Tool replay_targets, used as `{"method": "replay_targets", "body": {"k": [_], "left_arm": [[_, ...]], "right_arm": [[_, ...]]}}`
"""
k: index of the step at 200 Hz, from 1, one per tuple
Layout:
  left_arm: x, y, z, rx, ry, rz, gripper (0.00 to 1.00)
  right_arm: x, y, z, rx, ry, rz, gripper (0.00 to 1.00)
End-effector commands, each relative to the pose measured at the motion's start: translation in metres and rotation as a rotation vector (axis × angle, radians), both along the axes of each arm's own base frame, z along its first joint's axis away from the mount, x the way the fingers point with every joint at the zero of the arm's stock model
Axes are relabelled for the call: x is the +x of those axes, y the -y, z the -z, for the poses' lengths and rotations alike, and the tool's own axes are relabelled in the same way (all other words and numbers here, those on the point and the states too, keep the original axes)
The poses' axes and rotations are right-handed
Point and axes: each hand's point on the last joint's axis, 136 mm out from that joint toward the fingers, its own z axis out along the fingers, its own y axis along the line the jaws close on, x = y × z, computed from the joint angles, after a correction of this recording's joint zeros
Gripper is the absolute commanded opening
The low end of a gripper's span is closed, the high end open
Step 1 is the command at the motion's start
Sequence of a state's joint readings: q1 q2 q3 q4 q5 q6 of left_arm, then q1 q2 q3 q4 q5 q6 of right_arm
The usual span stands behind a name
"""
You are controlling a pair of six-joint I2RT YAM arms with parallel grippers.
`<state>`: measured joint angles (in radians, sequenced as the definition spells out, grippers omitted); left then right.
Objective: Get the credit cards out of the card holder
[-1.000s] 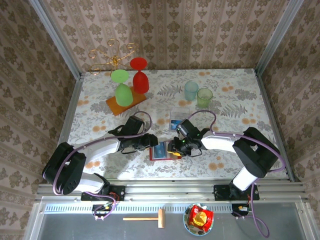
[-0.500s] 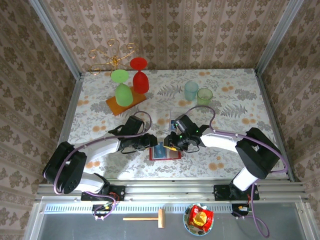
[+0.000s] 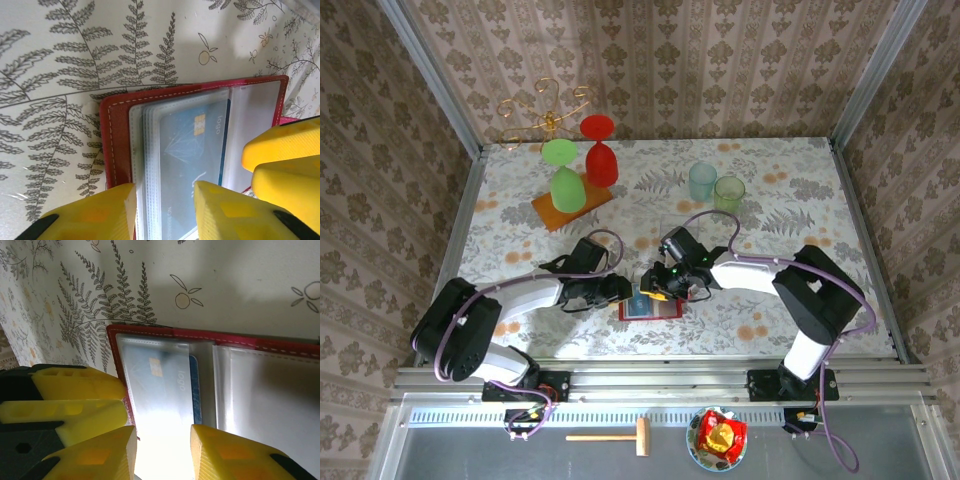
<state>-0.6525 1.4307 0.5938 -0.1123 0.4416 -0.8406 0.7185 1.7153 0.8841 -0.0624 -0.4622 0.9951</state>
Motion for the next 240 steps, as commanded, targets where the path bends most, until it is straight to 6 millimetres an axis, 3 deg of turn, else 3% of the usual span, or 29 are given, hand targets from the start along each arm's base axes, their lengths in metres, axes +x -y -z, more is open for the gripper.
{"method": "replay_targets", "body": {"k": [1,148,240], "left_arm": [[-0.003,-0.003,0.008,0.007,-0.020,0.002,0.36],[-0.003,-0.005,0.011,0.012,-0.030,0.000,0.36],[-0.002,-0.005,0.008,0.009,-0.024,-0.002,0.36]], "right_arm": [[0.001,-0.011,-0.005,0.035,-0.003,-0.021,0.34],[-0.002,-0.008,0.012,-0.004,-0.038,-0.030,0.32],[0.001,0.004,0.002,-0.078,0.012,-0.031,0.34]]}}
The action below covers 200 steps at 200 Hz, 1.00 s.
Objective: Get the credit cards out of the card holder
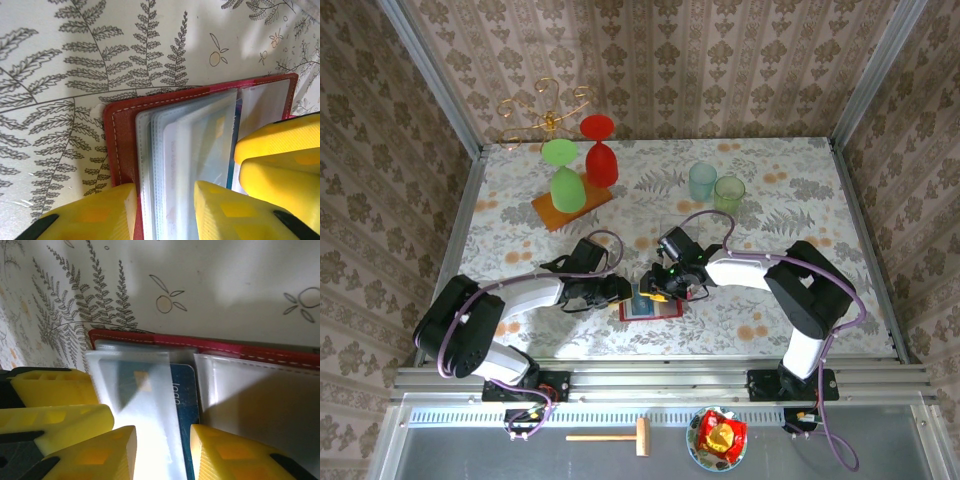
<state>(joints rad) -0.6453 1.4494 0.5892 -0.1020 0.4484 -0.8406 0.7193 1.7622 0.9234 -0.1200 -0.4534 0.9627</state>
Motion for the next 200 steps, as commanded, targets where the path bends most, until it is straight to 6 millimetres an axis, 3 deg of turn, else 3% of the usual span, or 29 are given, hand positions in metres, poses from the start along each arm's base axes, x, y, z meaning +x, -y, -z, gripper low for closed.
{"method": "replay_targets", "body": {"k": [1,78,105,156,200], "left_arm": [[-0.002,-0.003,0.002,0.005,-0.009,0.002,0.36],[0.005,-0.003,-0.026,-0.011,0.050,-0.003,0.35],[0.006,0.003,-0.031,-0.042,0.052,0.003,0.27],[0.002,0.020,-0.028,-0.103,0.022,0.030,0.13],[-0.009,0.010,-0.008,-0.035,-0.019,0.040,0.10]], "right_arm": [[0.001,0.002,-0.011,-0.027,0.035,-0.011,0.34],[0.005,0.005,-0.026,-0.011,0.085,0.001,0.34],[0.004,0.005,-0.025,0.004,0.079,0.004,0.33],[0.002,0.006,-0.020,0.041,0.060,0.007,0.28],[-0.003,0.001,-0.015,0.076,0.028,-0.011,0.27]]}}
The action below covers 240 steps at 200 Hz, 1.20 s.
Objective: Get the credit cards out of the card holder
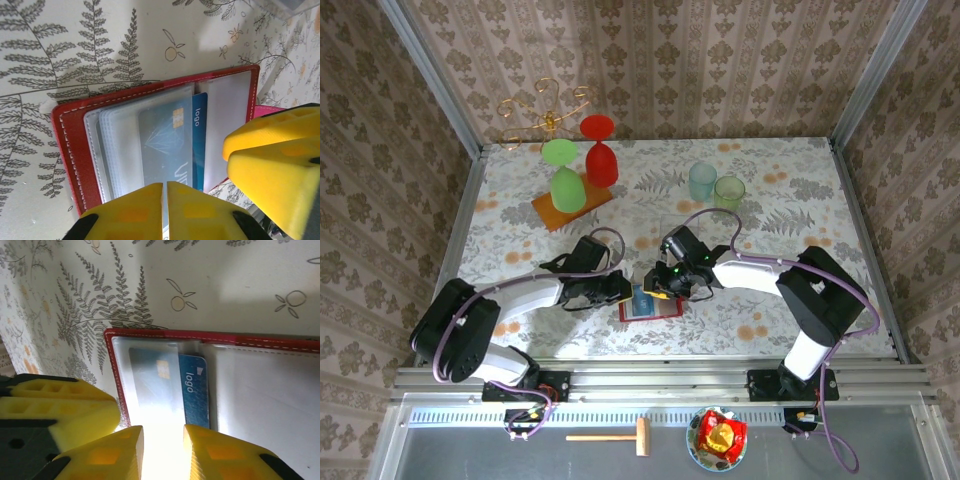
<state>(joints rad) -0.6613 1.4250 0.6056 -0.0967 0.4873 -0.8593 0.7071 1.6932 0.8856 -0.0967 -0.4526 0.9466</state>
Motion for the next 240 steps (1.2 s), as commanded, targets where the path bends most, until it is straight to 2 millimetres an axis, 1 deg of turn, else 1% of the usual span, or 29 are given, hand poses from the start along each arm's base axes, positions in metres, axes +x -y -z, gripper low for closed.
{"method": "replay_targets", "body": {"k": [1,27,57,74,141,195,240], "left_arm": [[-0.007,-0.003,0.008,0.023,-0.024,0.019,0.10],[-0.009,-0.008,0.013,0.054,-0.030,0.024,0.10],[-0.009,-0.009,0.015,0.068,-0.032,0.029,0.10],[-0.009,-0.010,0.017,0.076,-0.035,0.030,0.10],[-0.010,-0.012,0.023,0.090,-0.045,0.032,0.10],[-0.010,-0.012,0.021,0.089,-0.044,0.031,0.10],[-0.009,-0.011,0.019,0.087,-0.036,0.031,0.10]], "right_arm": [[-0.005,-0.004,0.001,0.043,-0.025,-0.014,0.27],[-0.008,-0.010,0.005,0.066,-0.046,-0.033,0.27],[-0.011,-0.010,0.013,0.058,-0.071,-0.033,0.27],[-0.011,-0.010,0.014,0.055,-0.075,-0.035,0.27],[-0.012,0.000,0.024,-0.017,-0.073,-0.031,0.29],[-0.004,0.000,0.019,-0.038,-0.038,-0.036,0.29],[-0.002,0.004,0.011,-0.062,-0.013,-0.040,0.29]]}}
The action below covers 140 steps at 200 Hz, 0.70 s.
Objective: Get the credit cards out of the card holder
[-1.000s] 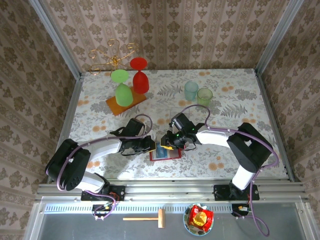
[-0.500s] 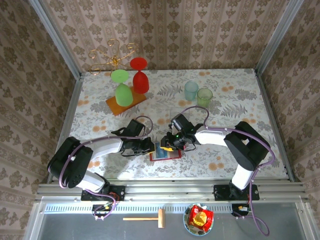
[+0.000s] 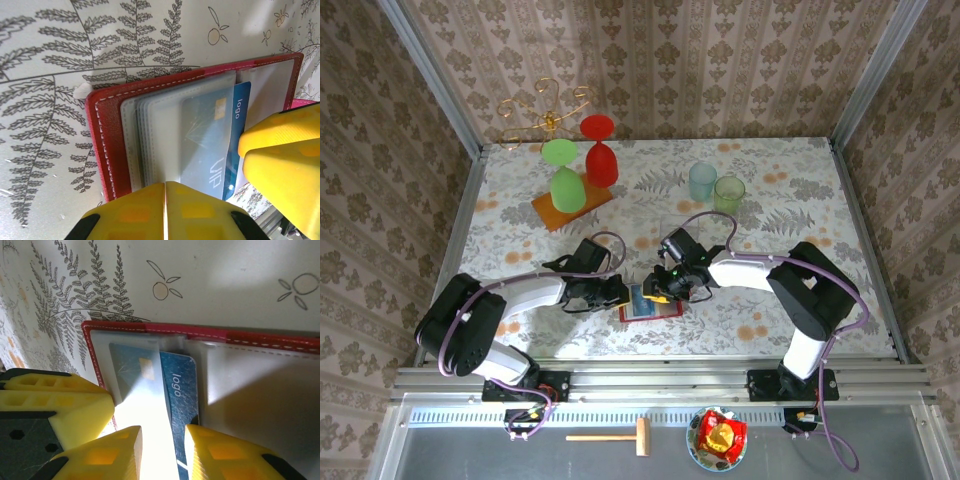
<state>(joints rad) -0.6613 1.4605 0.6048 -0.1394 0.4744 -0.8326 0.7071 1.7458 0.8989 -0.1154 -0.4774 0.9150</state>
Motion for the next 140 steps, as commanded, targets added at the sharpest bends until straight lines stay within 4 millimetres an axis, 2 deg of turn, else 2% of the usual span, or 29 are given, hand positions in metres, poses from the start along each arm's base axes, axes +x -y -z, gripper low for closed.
{"method": "replay_targets", "body": {"k": [1,51,81,140], "left_arm": [[-0.001,-0.003,0.003,0.028,0.001,0.017,0.10],[0.004,0.001,-0.015,0.006,0.036,0.019,0.10],[0.008,0.010,-0.027,-0.035,0.051,0.024,0.10],[0.004,0.020,-0.022,-0.032,0.035,0.052,0.09]], "right_arm": [[0.003,0.005,-0.005,-0.037,0.025,-0.004,0.29],[0.003,0.007,-0.015,-0.025,0.055,0.003,0.29],[0.003,0.009,-0.015,-0.010,0.056,0.008,0.29],[0.004,0.012,-0.011,0.055,0.050,0.021,0.29]]}}
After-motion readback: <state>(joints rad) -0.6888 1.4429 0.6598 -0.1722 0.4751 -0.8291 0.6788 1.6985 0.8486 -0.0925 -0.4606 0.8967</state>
